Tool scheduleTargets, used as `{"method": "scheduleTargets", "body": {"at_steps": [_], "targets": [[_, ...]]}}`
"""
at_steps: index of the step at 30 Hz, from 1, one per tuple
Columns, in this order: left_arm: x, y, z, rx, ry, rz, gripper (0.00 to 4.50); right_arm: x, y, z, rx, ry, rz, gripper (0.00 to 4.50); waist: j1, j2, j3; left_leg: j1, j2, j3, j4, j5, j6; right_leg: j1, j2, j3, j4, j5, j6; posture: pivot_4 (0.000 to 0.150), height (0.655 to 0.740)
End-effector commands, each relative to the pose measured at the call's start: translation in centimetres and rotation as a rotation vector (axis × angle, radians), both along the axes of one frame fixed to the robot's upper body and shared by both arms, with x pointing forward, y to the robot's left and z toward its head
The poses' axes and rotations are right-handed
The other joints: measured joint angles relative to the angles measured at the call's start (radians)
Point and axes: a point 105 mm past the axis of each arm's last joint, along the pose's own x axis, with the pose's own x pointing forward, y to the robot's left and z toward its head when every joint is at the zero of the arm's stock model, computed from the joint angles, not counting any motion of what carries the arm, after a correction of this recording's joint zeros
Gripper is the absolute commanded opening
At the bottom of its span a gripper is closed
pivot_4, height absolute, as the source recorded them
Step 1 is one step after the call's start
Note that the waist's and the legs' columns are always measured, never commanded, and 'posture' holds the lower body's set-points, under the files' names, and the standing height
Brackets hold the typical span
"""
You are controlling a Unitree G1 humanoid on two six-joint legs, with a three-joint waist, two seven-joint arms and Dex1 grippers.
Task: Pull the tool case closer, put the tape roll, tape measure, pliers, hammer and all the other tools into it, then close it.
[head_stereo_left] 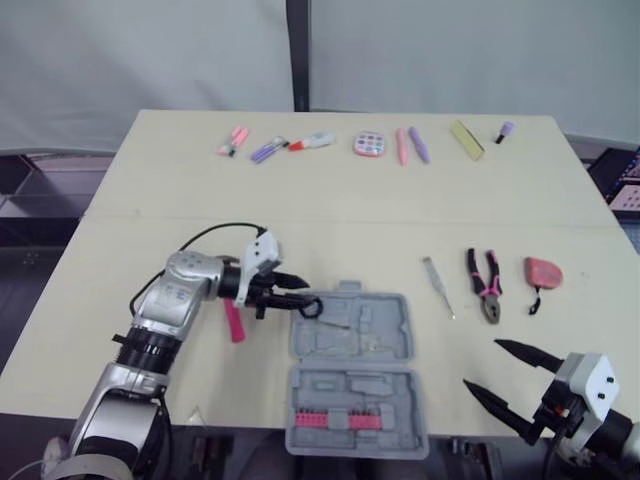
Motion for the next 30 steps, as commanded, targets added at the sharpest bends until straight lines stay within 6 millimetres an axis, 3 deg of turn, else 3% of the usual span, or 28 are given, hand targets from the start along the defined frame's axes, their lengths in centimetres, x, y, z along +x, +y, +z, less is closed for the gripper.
{"method": "scheduleTargets", "body": {"at_steps": [1,6,15,19,22,27,30], "targets": [[0.3,0.2,0.7,-0.008,-0.067,0.008,0.68,-0.1,0.3,0.7,-0.001,-0.024,0.031,4.5,-0.001,0.0,0.0,0.0,0.0,0.0,0.0,0.0,0.0,0.0,0.0,0.0,0.0,0.0,0.0,0.15,0.7134],[0.7,-0.1,0.5,-0.008,-0.108,0.009,0.68,-0.1,0.3,0.6,-0.004,-0.022,0.036,4.5,-0.004,0.0,0.0,0.0,0.0,0.0,0.0,0.0,0.0,0.0,0.0,0.0,0.0,0.0,0.0,0.15,0.7134],[0.8,-0.9,-1.4,0.018,-0.188,-0.035,0.68,0.0,0.2,0.5,-0.015,-0.021,0.033,4.5,-0.004,0.0,0.0,0.0,0.0,0.0,0.0,0.0,0.0,0.0,0.001,-0.002,0.001,0.0,0.0,0.15,0.7134],[1.1,-1.2,-1.4,-0.008,-0.207,-0.008,1.9,-0.1,0.1,0.4,-0.024,-0.016,0.031,4.5,-0.004,0.0,0.0,0.0,0.0,0.0,0.0,0.0,0.0,0.0,0.001,-0.002,0.001,0.0,0.0,0.15,0.7134],[1.2,-1.2,-1.4,-0.013,-0.208,0.006,3.31,-0.1,-0.1,0.3,-0.03,-0.013,0.03,4.5,-0.005,0.0,0.0,0.0,0.0,0.0,0.0,0.0,0.0,0.0,0.001,-0.002,0.001,0.0,0.0,0.15,0.7134],[0.8,-1.4,-1.4,-0.034,-0.183,-0.006,3.31,-0.1,-0.2,0.3,-0.035,-0.01,0.03,4.5,-0.005,0.0,0.0,0.0,0.0,0.0,0.0,0.0,0.0,0.0,0.001,-0.002,0.001,0.0,0.0,0.15,0.7134],[0.8,-1.3,-1.3,-0.03,-0.19,0.001,2.46,-0.1,-0.2,0.3,-0.036,-0.009,0.029,4.5,-0.004,0.0,0.0,0.0,0.0,0.0,0.0,0.0,0.0,0.0,0.001,-0.002,0.001,0.0,0.0,0.15,0.7134]]}}
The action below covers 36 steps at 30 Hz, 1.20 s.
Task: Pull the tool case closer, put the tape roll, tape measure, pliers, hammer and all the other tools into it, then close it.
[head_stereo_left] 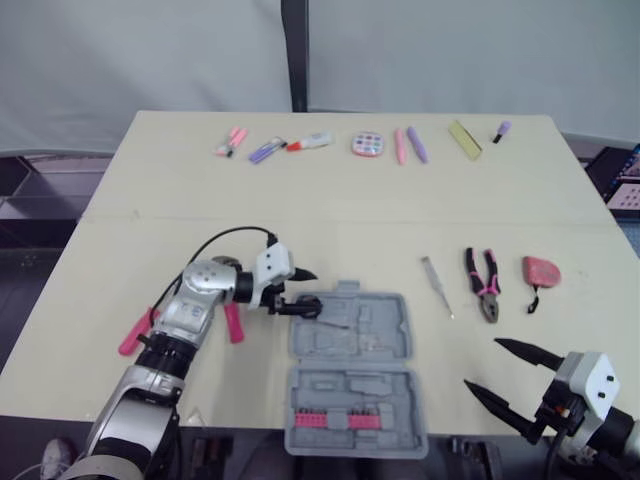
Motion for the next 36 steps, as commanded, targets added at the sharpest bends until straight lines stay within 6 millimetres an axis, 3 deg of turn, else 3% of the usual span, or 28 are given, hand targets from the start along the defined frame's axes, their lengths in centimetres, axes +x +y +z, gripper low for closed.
{"method": "scheduleTargets", "body": {"at_steps": [1,12,14,28,36], "targets": [[0.0,-0.2,1.2,-0.028,-0.037,-0.005,2.12,-0.2,0.0,0.3,-0.012,-0.011,0.017,4.5,0.001,0.0,0.0,0.0,0.0,0.0,0.0,0.0,0.0,0.0,0.0,0.0,0.0,0.0,0.0,0.15,0.7134],[0.0,-0.4,0.9,-0.032,-0.04,-0.001,2.12,-0.2,-0.1,0.3,-0.019,-0.008,0.01,4.5,0.0,0.0,0.0,0.0,0.0,0.0,0.0,0.0,0.0,0.0,0.0,0.0,0.0,0.0,0.0,0.15,0.7134],[0.0,-0.4,0.8,-0.036,-0.041,0.004,1.58,-0.2,-0.1,0.3,-0.022,-0.008,0.009,4.5,0.001,0.0,0.0,0.0,0.0,0.0,0.0,0.0,0.0,0.0,0.0,0.0,0.0,0.0,0.0,0.15,0.7134],[-0.4,-0.5,-0.3,-0.018,-0.04,0.003,1.58,0.0,-0.3,0.3,-0.029,-0.008,0.006,4.5,0.0,0.0,0.0,0.0,0.0,0.0,0.0,0.0,0.0,0.0,0.0,0.0,0.0,0.0,0.0,0.15,0.7134],[0.4,-0.3,-1.3,-0.02,-0.057,0.055,1.58,-0.1,-0.4,0.5,-0.031,-0.011,0.003,4.5,0.001,0.0,0.0,0.0,0.0,0.0,0.0,0.0,0.0,0.0,0.0,0.0,-0.001,0.0,0.0,0.15,0.7134]]}}
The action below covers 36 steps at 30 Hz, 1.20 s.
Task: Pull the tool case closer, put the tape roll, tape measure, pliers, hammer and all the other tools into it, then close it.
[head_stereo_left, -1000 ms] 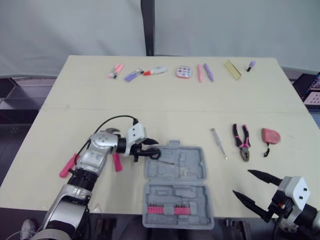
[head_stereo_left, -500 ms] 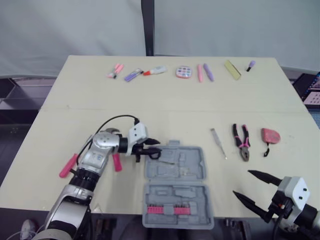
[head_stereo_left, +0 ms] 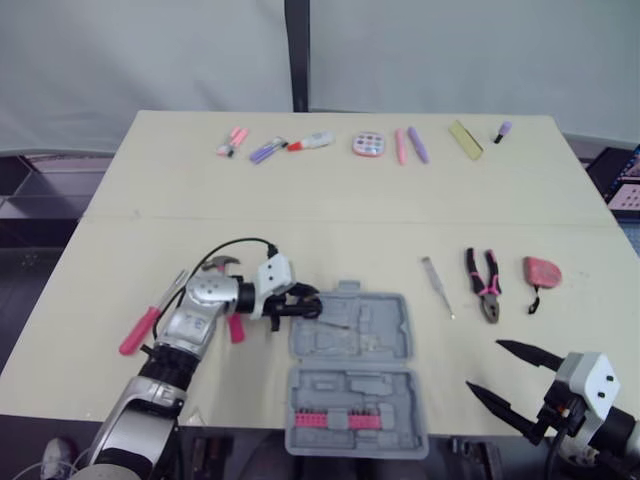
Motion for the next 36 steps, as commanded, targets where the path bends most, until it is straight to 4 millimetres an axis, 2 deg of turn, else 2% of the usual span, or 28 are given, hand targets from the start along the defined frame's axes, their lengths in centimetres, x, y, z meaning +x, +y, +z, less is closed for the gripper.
{"method": "scheduleTargets", "body": {"at_steps": [1,24,31,36], "targets": [[0.3,-0.1,0.3,-0.008,-0.037,0.007,1.58,-0.1,-0.2,0.6,-0.016,-0.02,0.002,4.5,0.0,0.0,0.0,0.0,0.0,0.0,0.0,0.0,0.0,0.0,0.0,0.0,0.0,0.0,0.0,0.15,0.7134],[-0.3,0.7,-2.9,0.019,0.012,0.052,1.58,0.0,-0.3,0.7,-0.016,-0.024,0.001,4.5,0.0,0.0,-0.001,0.001,0.0,0.0,0.0,0.0,0.0,0.0,0.0,0.0,0.0,0.0,0.0,0.15,0.7134],[-0.1,0.8,-2.8,-0.008,0.037,0.068,1.58,0.0,-0.1,0.7,-0.002,-0.022,0.008,4.5,-0.001,0.0,-0.002,0.002,0.0,0.0,-0.001,0.0,0.0,0.001,0.0,0.0,0.0,0.0,0.0,0.15,0.7134],[0.2,0.8,-1.8,-0.034,0.028,0.068,1.58,0.1,0.1,0.7,0.004,-0.023,0.015,4.5,-0.001,0.0,-0.002,0.002,0.0,0.001,-0.001,0.0,0.0,0.001,0.0,0.0,0.0,0.0,0.0,0.15,0.7134]]}}
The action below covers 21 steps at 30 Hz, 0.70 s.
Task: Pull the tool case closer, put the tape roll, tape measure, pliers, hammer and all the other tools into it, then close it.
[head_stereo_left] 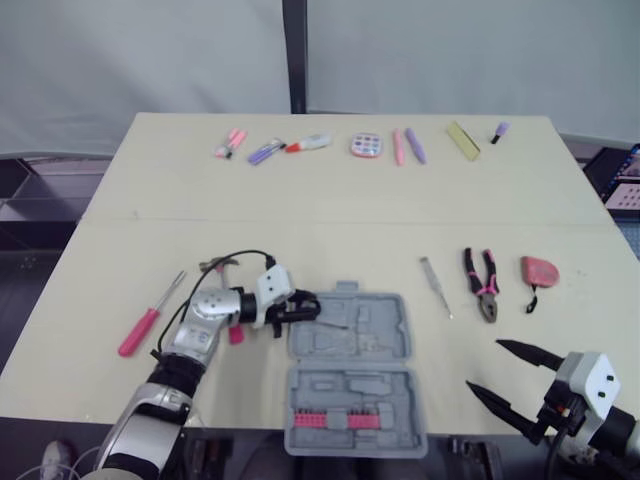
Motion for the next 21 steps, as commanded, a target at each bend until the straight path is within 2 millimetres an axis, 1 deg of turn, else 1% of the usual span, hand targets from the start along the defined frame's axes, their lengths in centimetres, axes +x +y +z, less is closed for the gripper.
{"method": "scheduleTargets", "body": {"at_steps": [1,3,5,7,9,14,16,19,21], "targets": [[0.3,0.6,0.4,-0.023,0.02,0.027,1.58,0.1,0.1,0.6,0.0,-0.02,0.015,4.5,0.0,0.0,0.0,0.0,0.0,0.0,0.0,0.0,0.0,0.0,0.0,0.0,0.0,0.0,0.0,0.15,0.7134],[0.4,0.7,1.9,-0.049,-0.004,0.023,1.58,0.1,0.1,0.6,0.0,-0.019,0.021,4.5,0.0,0.0,0.0,0.0,0.0,0.0,0.0,0.0,0.0,0.0,0.0,0.0,0.0,0.0,0.0,0.15,0.7134],[0.3,1.3,4.7,-0.077,-0.051,0.022,1.58,0.4,0.0,0.7,-0.012,-0.02,0.036,4.5,-0.002,0.0,0.0,-0.001,0.0,0.0,0.0,0.0,0.0,0.0,0.0,0.001,0.0,0.0,0.0,0.15,0.7134],[-0.2,2.2,6.6,-0.101,-0.065,0.037,1.58,0.6,0.0,1.0,-0.016,-0.022,0.041,4.5,-0.003,0.0,0.0,-0.001,0.001,0.0,0.0,0.0,0.0,-0.001,-0.001,0.002,-0.001,0.0,0.0,0.15,0.7134],[-1.2,3.4,7.5,-0.096,-0.059,0.053,1.58,0.9,0.4,1.1,-0.01,-0.019,0.051,4.5,-0.004,0.0,0.0,-0.001,0.003,0.0,0.0,0.0,0.0,-0.001,-0.001,0.004,-0.002,0.0,0.0,0.15,0.7134],[-4.6,6.5,7.5,-0.071,-0.022,0.123,1.58,1.3,0.9,0.5,-0.007,0.007,0.072,4.5,-0.004,0.003,-0.002,0.0,0.003,0.0,-0.003,0.0,0.0,-0.001,-0.001,0.006,-0.003,0.0,0.0,0.15,0.7134],[-6.1,7.7,7.0,-0.07,0.019,0.171,1.58,1.2,1.0,0.0,-0.016,0.029,0.081,4.5,-0.003,0.003,-0.002,0.0,0.003,0.0,-0.003,0.0,0.0,-0.001,-0.001,0.007,-0.004,0.0,0.0,0.15,0.7134],[-8.5,9.3,5.7,-0.052,0.072,0.241,1.58,1.1,1.0,-0.9,-0.045,0.088,0.102,4.5,0.001,0.003,-0.002,0.0,0.003,0.0,-0.003,0.0,0.0,0.001,-0.001,0.009,-0.008,0.0,0.0,0.15,0.7134],[-9.8,9.9,5.1,-0.043,0.084,0.282,1.58,0.8,1.0,-1.4,-0.056,0.121,0.107,4.5,0.005,0.003,-0.002,0.0,0.002,0.0,-0.003,0.0,0.0,0.002,-0.002,0.01,-0.011,0.0,0.0,0.15,0.7134]]}}
